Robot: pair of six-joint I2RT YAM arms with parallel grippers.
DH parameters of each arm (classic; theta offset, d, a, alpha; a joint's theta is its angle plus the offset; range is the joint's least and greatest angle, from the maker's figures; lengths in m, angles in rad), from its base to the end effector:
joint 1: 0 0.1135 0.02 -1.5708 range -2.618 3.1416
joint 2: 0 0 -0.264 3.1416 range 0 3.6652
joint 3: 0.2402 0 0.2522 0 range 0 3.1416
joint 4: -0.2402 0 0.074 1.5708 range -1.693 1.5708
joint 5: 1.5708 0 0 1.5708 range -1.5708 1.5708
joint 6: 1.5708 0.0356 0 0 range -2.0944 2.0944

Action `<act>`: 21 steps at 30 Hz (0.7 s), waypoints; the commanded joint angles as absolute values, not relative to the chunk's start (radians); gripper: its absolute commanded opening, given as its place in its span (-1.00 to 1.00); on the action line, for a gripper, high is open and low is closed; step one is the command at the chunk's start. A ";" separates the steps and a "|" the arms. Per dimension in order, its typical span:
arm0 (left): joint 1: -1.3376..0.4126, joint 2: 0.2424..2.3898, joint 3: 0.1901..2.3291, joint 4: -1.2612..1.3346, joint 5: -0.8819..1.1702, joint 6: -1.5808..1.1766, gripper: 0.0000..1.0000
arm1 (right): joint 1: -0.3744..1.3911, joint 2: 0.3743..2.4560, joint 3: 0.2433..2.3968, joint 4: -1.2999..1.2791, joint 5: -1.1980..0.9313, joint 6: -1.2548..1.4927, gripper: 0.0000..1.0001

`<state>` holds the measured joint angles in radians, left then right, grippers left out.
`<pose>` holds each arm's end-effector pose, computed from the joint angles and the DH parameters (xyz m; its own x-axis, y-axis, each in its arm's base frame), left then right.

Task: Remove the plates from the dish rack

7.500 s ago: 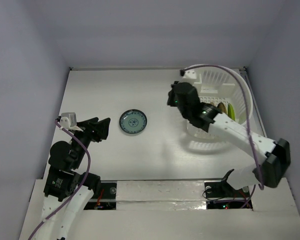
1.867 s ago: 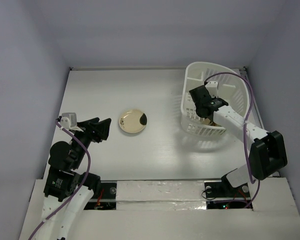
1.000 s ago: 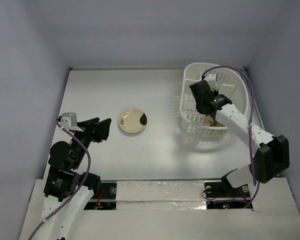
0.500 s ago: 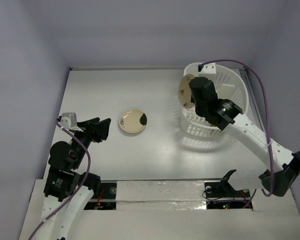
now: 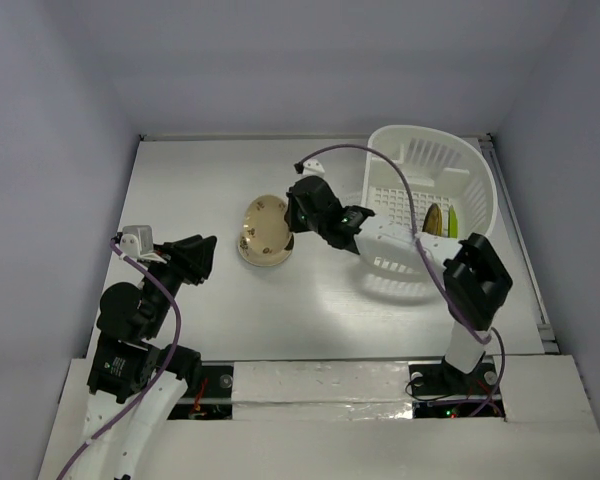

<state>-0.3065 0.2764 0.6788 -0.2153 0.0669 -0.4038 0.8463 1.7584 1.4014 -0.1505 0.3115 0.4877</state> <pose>0.0713 -0.0251 0.3571 0.0202 -0.4176 -0.9084 0.4041 0.8345 -0.3746 0.2826 0.3028 0.2910 -0.5354 0.0681 -0.8419 -0.3219 0.9050 0.2780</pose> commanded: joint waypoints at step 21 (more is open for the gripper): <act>-0.305 0.273 0.673 -0.184 0.061 -0.408 -0.08 | 0.854 1.934 1.367 0.041 0.199 0.710 -0.66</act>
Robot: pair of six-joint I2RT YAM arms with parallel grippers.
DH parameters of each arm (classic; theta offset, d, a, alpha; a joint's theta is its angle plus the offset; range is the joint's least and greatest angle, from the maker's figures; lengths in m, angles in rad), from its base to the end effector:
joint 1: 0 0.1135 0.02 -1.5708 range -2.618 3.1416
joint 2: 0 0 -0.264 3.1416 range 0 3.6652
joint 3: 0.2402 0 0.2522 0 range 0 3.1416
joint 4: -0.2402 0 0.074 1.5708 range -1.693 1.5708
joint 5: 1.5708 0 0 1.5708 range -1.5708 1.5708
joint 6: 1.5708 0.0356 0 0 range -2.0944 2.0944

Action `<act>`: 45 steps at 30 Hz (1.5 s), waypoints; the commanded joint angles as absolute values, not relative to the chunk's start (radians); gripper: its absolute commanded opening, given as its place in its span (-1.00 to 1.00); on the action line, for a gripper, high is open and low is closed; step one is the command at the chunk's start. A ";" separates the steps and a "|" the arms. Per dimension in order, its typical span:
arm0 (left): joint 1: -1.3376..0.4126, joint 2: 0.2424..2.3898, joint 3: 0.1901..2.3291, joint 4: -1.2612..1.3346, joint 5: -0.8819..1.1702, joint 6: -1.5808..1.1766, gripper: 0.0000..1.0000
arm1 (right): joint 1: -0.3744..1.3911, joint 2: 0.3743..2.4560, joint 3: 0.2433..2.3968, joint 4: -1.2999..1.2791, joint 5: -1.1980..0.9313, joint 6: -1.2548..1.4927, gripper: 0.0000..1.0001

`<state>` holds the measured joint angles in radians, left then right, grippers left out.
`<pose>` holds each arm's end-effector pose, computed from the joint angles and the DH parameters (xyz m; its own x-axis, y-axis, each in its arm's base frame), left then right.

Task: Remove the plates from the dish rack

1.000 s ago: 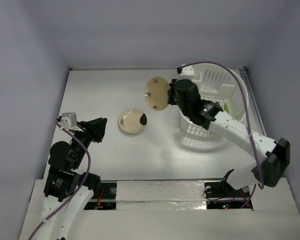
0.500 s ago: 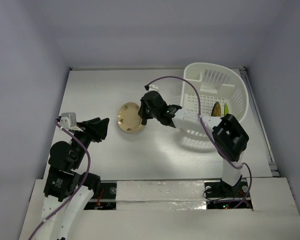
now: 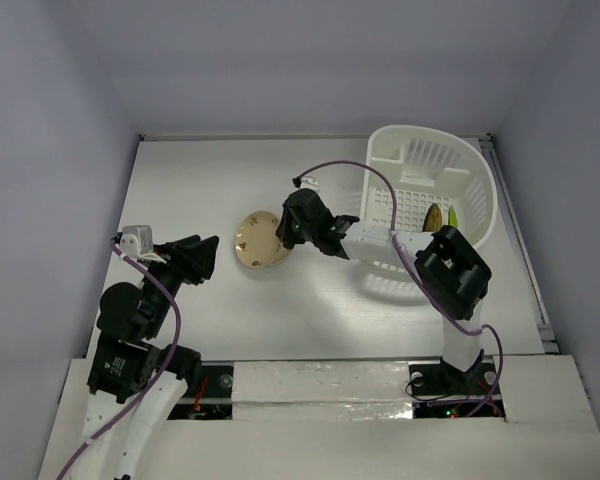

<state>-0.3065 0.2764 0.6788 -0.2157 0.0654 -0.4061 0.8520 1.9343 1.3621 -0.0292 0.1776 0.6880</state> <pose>0.0713 -0.0250 0.3570 0.0195 -0.4196 -0.9075 0.4028 0.8341 -0.3770 0.2959 0.3287 0.2164 -0.6973 0.1522 -0.7005 -0.2616 0.8558 0.4464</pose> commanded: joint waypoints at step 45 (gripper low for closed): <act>-0.325 0.224 0.670 -0.176 0.072 -0.406 -0.05 | 0.414 1.284 1.192 -0.781 0.815 0.425 -0.13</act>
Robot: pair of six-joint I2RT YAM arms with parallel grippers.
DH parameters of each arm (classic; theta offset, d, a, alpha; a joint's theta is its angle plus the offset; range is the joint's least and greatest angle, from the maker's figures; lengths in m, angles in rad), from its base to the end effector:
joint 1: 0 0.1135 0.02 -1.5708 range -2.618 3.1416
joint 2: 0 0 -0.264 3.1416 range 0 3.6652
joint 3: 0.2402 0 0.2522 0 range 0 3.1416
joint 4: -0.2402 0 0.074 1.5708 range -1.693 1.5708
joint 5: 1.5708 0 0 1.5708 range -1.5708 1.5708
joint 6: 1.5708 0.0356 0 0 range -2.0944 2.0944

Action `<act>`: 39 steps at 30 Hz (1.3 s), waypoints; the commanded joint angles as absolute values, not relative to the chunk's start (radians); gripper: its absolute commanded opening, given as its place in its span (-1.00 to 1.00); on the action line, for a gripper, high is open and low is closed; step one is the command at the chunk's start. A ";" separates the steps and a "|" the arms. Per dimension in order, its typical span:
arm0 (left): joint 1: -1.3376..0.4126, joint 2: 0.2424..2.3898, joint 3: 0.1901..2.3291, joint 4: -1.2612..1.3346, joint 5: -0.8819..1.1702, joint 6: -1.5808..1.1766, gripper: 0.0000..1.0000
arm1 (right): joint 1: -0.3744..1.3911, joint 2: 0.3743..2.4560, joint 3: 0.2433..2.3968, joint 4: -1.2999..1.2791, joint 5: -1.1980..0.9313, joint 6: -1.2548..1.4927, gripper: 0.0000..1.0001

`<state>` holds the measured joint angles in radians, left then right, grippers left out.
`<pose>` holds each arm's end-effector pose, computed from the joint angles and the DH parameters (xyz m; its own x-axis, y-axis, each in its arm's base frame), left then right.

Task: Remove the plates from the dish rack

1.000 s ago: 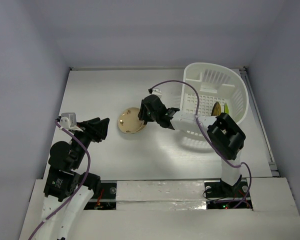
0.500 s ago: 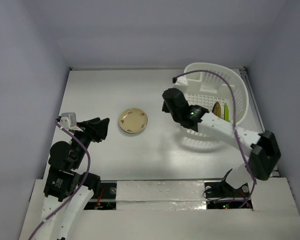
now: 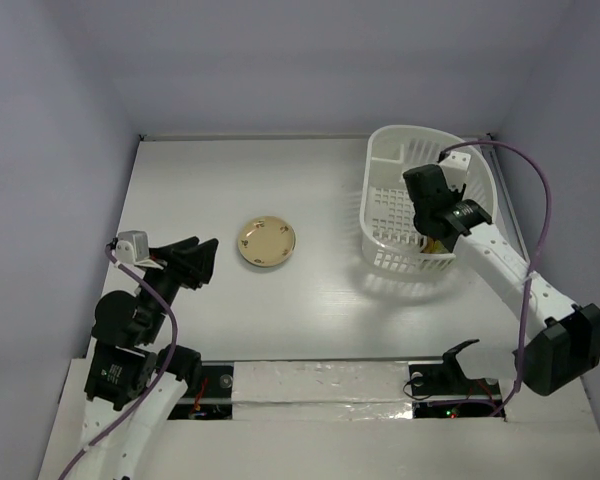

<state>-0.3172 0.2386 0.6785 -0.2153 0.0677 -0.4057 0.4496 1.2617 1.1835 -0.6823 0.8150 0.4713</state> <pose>0.0623 -0.0230 0.3589 0.0469 -0.4298 -0.9017 0.4270 0.8247 -0.3709 0.2453 0.0896 0.3378 -0.4728 0.1176 -0.8733 0.4394 0.8905 -0.1180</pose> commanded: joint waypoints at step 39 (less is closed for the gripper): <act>-0.364 0.166 0.675 -0.179 0.071 -0.405 0.00 | 0.423 1.542 1.379 -0.920 0.933 0.275 -1.00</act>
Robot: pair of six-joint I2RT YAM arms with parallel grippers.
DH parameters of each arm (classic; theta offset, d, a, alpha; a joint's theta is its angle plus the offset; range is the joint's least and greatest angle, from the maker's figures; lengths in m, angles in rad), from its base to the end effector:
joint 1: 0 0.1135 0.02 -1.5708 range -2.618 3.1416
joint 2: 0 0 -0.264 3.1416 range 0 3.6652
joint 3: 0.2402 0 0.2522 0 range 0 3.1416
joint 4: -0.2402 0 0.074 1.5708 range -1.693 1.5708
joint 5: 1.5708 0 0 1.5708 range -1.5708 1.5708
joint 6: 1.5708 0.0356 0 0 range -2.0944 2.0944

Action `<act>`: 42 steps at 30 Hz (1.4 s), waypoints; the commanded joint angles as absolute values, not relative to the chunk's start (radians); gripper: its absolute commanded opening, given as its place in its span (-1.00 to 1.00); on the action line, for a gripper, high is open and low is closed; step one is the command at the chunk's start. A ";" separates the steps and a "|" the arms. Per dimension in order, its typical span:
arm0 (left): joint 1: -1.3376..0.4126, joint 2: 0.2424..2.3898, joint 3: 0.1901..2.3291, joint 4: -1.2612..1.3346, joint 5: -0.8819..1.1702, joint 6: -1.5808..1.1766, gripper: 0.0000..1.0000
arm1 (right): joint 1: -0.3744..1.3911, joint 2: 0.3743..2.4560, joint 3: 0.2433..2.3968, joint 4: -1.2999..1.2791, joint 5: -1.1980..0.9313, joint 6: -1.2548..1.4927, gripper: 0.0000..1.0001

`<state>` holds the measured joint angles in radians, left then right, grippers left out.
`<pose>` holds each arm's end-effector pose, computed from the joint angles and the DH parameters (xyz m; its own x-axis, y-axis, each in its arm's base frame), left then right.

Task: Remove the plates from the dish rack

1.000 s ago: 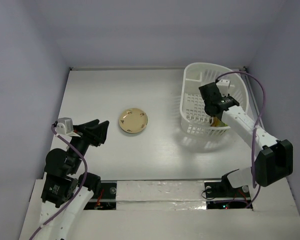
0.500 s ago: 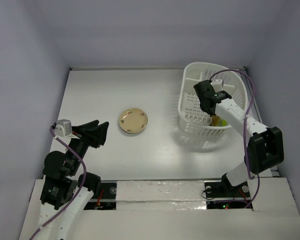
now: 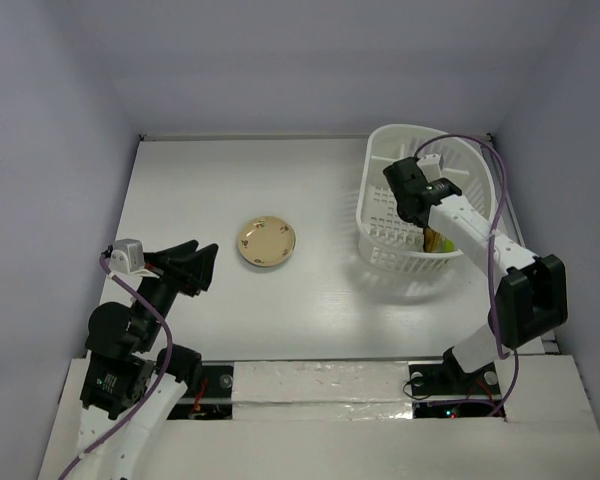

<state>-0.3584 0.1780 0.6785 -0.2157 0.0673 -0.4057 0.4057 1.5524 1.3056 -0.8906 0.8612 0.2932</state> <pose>0.0473 -0.0203 0.3612 0.0798 -0.4504 -0.8893 0.4810 0.7988 -0.3614 0.2938 0.0968 0.2876 -0.7880 -0.1335 -0.6010 0.2751 0.7970 -0.5377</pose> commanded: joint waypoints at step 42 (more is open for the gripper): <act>-0.364 0.212 0.672 -0.189 0.035 -0.416 0.00 | 0.815 1.902 1.474 -0.011 0.054 0.729 -1.00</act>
